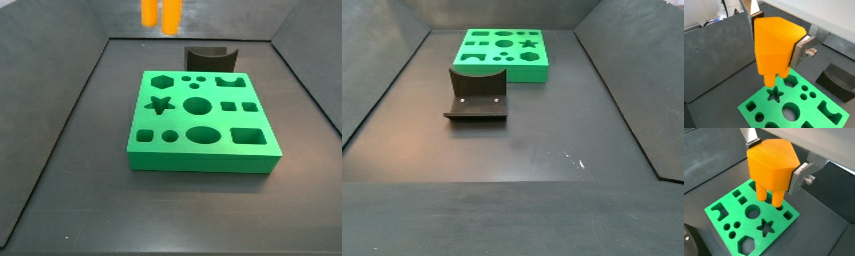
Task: Insert the 3 prong object.
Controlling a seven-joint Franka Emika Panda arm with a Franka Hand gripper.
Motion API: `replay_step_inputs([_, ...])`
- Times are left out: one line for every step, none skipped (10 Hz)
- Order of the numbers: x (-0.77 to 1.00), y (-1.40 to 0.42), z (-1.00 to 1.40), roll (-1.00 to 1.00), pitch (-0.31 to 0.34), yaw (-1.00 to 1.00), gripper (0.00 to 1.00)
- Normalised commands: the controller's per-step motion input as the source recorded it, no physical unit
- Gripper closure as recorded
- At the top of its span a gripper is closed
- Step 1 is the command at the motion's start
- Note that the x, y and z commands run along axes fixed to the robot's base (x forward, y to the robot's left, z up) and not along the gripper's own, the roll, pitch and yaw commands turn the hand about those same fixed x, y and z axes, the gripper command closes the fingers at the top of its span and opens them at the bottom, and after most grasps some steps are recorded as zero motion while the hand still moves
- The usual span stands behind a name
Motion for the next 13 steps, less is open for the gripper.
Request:
replay_step_inputs([1.00,0.65,-1.00,0.00,0.076,0.00,1.00])
replay_step_inputs([0.99,0.69,-1.00,0.00,0.044,0.00,1.00])
replay_step_inputs([0.94,0.66,-0.78,-0.11,-0.003,-0.04,1.00])
replay_step_inputs([0.89,0.64,-0.75,-0.13,-0.020,-0.08,1.00])
replay_step_inputs([0.76,0.61,-0.73,-0.11,-0.023,-0.16,1.00])
replay_step_inputs([0.40,0.36,-0.80,-0.04,-0.019,-0.50,1.00])
replay_step_inputs([0.27,0.03,-0.81,0.00,0.000,-0.85,1.00])
replay_step_inputs([0.23,0.02,-0.79,0.00,0.000,-0.87,1.00])
replay_step_inputs([0.00,0.52,-0.34,-0.17,-0.021,-0.32,1.00])
replay_step_inputs([0.00,0.26,-0.05,-0.08,0.000,-0.08,1.00])
replay_step_inputs([0.00,0.22,-0.10,0.00,0.000,0.00,1.00])
replay_step_inputs([0.00,0.09,-0.23,-0.03,0.000,0.00,1.00])
replay_step_inputs([0.00,0.00,-0.35,-0.02,-0.019,0.00,1.00])
